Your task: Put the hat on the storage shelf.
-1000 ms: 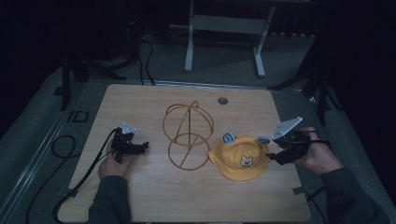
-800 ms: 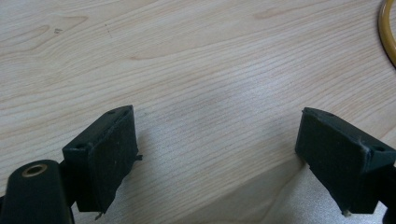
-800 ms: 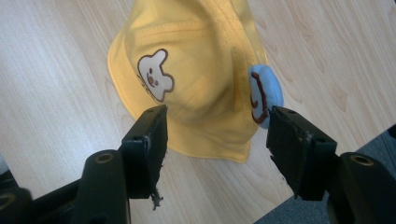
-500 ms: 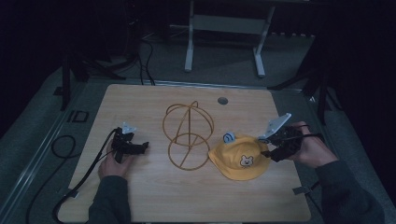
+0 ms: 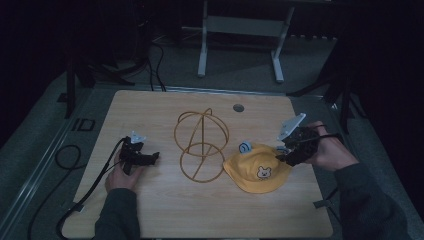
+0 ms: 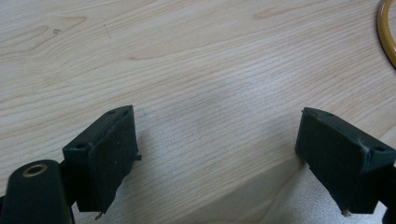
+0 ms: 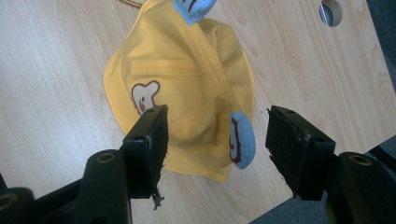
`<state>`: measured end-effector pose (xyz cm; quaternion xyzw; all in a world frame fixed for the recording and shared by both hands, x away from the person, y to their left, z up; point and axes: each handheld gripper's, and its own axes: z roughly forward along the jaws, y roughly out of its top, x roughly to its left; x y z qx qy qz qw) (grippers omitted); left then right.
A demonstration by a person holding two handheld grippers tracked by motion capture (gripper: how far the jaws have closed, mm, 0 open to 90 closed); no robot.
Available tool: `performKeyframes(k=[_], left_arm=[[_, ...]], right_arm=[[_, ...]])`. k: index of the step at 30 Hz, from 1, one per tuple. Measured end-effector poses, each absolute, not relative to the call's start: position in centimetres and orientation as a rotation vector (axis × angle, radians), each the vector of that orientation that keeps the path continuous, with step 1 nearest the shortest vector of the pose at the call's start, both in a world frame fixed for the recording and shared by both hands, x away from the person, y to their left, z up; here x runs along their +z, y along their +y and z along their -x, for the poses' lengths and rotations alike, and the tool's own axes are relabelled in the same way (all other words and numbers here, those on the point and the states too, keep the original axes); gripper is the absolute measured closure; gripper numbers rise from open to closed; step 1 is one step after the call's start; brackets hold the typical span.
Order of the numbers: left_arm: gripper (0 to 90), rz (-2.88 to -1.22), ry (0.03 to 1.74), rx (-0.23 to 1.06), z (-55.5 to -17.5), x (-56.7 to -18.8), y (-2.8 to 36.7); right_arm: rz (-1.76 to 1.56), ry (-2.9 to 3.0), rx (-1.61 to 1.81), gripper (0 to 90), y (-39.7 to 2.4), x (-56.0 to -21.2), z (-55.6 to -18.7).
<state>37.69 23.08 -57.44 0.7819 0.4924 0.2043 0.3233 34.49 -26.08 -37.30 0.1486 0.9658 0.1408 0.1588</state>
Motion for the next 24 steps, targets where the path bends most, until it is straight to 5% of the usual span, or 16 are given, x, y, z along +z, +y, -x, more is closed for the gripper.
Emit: performKeyframes(k=[24], left_arm=[[12.7,-2.054,1.293,0.534,-37.7,-57.4,23.1]], right_arm=[[-0.337,2.867,0.298,47.0,-22.8,-38.3,-37.4]])
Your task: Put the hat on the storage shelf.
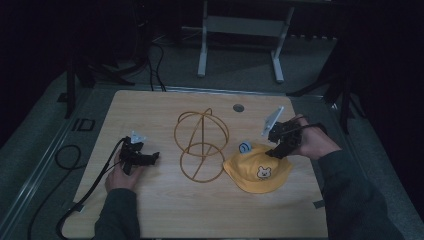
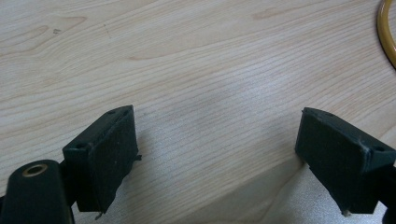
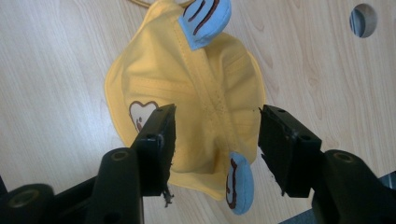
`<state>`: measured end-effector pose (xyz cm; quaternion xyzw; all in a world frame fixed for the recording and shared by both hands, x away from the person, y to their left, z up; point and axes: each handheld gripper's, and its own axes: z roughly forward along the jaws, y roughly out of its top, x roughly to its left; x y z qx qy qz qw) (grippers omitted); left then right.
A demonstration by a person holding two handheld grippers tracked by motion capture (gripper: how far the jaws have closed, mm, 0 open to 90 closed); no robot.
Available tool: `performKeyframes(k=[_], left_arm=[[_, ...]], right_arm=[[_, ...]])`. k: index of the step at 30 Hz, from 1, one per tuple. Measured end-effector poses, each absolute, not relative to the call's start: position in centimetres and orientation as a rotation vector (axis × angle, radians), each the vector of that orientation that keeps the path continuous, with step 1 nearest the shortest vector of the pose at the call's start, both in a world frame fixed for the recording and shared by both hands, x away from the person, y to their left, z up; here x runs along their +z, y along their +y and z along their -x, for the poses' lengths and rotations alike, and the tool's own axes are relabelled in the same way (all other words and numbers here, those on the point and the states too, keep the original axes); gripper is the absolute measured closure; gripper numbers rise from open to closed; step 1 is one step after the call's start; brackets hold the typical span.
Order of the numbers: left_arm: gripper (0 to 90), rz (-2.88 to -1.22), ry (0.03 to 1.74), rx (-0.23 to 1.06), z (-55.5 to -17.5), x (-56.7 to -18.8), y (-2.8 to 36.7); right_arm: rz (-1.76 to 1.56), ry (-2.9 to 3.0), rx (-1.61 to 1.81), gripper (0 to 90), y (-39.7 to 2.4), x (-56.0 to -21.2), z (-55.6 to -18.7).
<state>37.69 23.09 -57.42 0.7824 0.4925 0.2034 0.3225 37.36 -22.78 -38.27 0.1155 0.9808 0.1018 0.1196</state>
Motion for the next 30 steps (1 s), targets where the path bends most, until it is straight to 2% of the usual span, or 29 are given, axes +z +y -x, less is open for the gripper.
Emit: performKeyframes(k=[12,30], left_arm=[[12.7,-2.051,1.294,0.534,-37.7,-57.4,23.1],[12.7,-2.050,1.295,0.534,-37.7,-57.4,23.1]], right_arm=[[-0.298,2.913,0.223,53.2,-21.7,-39.3,-38.2],[-0.263,2.970,0.022,54.9,-19.6,-41.6,-39.2]])
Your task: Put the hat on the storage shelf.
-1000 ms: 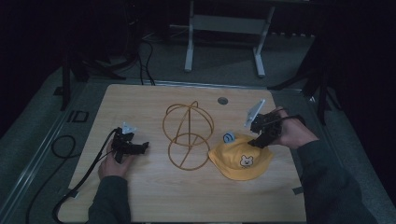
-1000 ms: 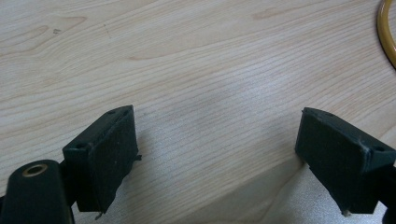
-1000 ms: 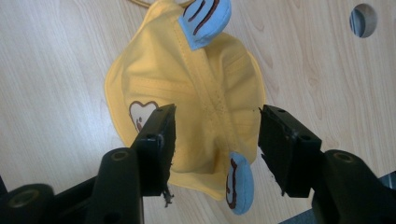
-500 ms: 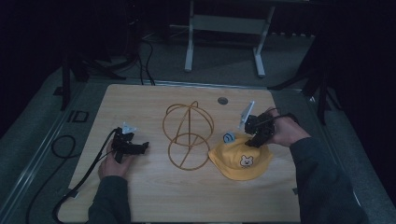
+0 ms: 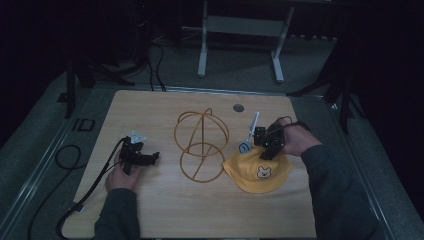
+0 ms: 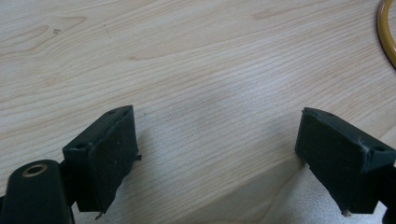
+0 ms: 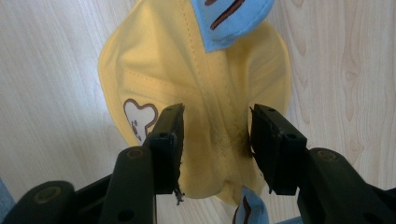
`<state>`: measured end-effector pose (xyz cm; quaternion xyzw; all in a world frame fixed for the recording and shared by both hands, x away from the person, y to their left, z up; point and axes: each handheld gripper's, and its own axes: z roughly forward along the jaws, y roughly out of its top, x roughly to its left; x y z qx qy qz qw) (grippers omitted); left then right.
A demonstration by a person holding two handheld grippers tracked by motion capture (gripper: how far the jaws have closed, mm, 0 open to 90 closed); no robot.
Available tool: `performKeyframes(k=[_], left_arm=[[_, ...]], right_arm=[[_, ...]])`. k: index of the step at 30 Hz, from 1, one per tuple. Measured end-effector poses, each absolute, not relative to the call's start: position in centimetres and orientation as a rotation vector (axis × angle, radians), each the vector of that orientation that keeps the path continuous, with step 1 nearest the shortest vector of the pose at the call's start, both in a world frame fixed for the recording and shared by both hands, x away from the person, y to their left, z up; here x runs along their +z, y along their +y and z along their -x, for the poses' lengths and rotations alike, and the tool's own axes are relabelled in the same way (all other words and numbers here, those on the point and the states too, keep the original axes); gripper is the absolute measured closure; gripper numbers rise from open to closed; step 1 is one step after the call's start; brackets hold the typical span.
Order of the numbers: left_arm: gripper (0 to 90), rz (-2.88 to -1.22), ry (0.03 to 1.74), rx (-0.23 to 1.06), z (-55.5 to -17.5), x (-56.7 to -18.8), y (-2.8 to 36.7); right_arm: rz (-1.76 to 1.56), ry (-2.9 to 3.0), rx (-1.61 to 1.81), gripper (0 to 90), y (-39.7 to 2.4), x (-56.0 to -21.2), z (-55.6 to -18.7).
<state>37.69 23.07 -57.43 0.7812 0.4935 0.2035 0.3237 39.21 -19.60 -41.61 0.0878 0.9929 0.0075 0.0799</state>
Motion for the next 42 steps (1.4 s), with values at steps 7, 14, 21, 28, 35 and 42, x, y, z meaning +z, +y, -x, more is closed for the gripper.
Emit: performKeyframes(k=[7,14,21,28,35,42], left_arm=[[12.7,-2.047,1.294,0.536,-37.7,-57.5,23.1],[12.7,-2.047,1.294,0.536,-37.7,-57.5,23.1],[12.7,-2.047,1.294,0.536,-37.7,-57.5,23.1],[12.7,-2.047,1.294,0.536,-37.7,-57.5,23.1],[12.7,-2.049,1.295,0.534,-37.7,-57.4,23.1],[12.7,-2.049,1.295,0.534,-37.7,-57.4,23.1]], right_arm=[[-0.274,2.991,0.007,60.4,-19.4,-42.3,-39.9],[-0.295,2.992,-0.052,61.9,-19.6,-43.0,-40.3],[-0.308,3.009,-0.037,69.0,-19.8,-43.2,-40.7],[-0.288,3.010,-0.020,74.5,-20.1,-42.8,-40.3],[-0.283,3.001,0.017,74.8,-20.5,-41.7,-39.9],[-0.280,2.983,0.033,74.7,-21.2,-40.4,-39.6]])
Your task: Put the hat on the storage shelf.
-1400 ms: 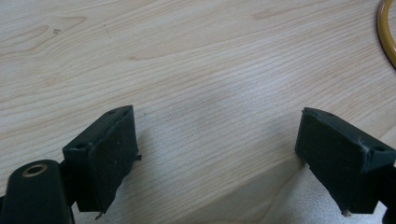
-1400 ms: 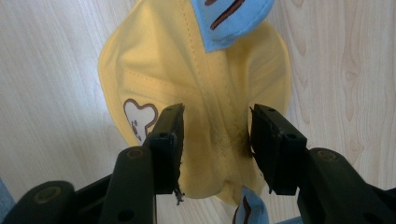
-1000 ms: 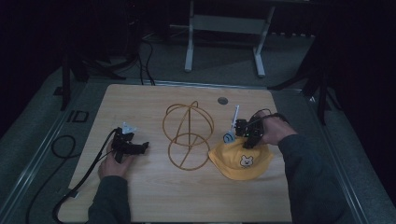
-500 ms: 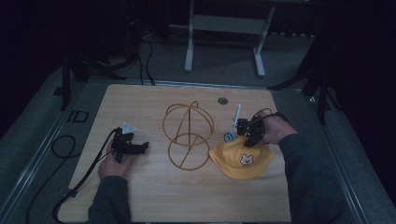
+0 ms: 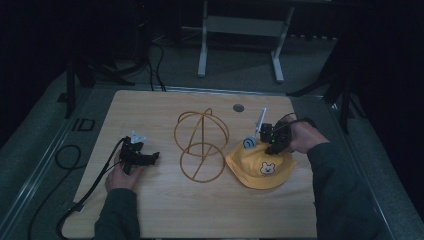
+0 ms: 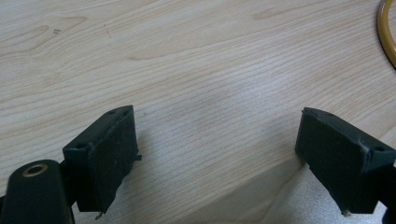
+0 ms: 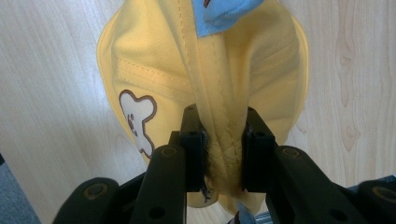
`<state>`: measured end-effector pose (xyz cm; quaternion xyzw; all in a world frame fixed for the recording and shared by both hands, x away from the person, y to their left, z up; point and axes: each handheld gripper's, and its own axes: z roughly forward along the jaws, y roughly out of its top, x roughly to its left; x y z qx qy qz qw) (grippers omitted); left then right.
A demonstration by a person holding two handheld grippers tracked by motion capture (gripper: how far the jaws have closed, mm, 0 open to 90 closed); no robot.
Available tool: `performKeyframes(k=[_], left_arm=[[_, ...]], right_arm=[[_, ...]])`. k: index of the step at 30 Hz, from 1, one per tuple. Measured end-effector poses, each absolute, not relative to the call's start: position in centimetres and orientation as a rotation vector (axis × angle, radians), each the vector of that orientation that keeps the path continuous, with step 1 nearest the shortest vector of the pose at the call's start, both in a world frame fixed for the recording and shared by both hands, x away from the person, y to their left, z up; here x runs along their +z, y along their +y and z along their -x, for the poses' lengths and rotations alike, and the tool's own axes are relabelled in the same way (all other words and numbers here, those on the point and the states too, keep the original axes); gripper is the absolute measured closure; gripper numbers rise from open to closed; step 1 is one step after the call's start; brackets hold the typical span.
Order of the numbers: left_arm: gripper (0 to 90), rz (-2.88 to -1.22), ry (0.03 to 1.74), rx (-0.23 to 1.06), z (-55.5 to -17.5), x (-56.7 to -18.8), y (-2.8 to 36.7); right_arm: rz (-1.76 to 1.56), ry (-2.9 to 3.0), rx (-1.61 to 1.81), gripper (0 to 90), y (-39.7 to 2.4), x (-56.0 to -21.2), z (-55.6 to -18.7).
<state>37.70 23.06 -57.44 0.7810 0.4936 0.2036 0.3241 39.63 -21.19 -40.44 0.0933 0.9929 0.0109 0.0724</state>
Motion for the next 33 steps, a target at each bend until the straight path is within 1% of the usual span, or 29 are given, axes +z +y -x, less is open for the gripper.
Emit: performKeyframes(k=[10,19,23,33], left_arm=[[12.7,-2.049,1.295,0.534,-37.7,-57.4,23.1],[12.7,-2.052,1.293,0.534,-37.7,-57.4,23.1],[12.7,-2.052,1.294,0.534,-37.7,-57.4,23.1],[12.7,-2.052,1.294,0.534,-37.7,-57.4,23.1]], right_arm=[[-0.252,2.970,0.090,74.7,-21.7,-38.6,-38.8],[-0.195,2.952,0.053,74.8,-21.9,-37.1,-37.6],[-0.179,2.941,0.087,74.9,-22.1,-35.8,-37.1],[-0.139,2.914,0.100,75.1,-22.2,-34.1,-36.1]])
